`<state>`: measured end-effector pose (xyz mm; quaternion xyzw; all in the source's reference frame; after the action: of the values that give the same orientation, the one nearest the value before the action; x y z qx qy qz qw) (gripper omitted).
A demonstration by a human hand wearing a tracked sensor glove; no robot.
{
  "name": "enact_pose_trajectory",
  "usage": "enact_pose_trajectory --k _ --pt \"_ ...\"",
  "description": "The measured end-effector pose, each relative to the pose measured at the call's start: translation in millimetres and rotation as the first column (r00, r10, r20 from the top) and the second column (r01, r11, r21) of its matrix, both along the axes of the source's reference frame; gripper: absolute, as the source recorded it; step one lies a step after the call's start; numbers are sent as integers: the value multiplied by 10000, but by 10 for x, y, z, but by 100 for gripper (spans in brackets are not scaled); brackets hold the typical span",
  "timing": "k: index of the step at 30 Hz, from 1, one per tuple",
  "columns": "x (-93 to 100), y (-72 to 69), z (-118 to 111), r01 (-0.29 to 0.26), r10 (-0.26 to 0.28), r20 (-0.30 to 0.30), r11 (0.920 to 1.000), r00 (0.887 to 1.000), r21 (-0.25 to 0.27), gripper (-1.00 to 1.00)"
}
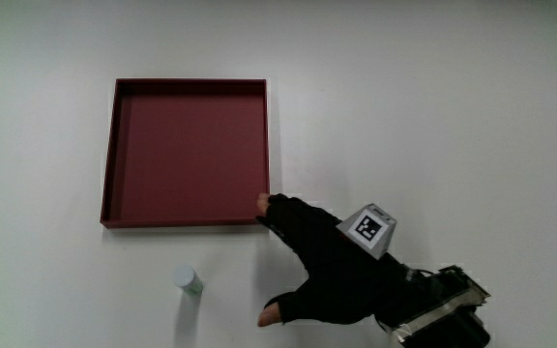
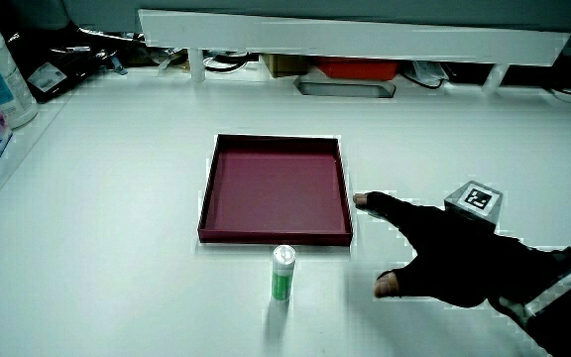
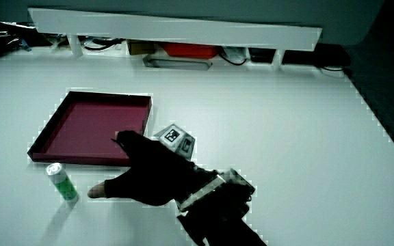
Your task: Pick glue stick
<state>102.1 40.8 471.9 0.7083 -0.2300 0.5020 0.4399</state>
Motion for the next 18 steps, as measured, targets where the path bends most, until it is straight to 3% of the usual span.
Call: enact_pose_trajectory --k 1,4,5,7,8,9,18 --pt "-28 9 50 61 -61 7 9998 10000 169 0" --pt "-127 39 140 119 -120 234 9999 9997 14 0" --pt "-164 53 141 121 -112 261 9993 9996 -362 0" --pt "-237 79 207 229 -216 291 9987 9993 -463 0" --pt "-285 92 209 250 -211 643 9979 9977 -600 0" --pt "-322 106 251 301 -271 805 9989 9964 -361 0" --pt "-644 194 342 850 -822 846 9959 9930 -298 0"
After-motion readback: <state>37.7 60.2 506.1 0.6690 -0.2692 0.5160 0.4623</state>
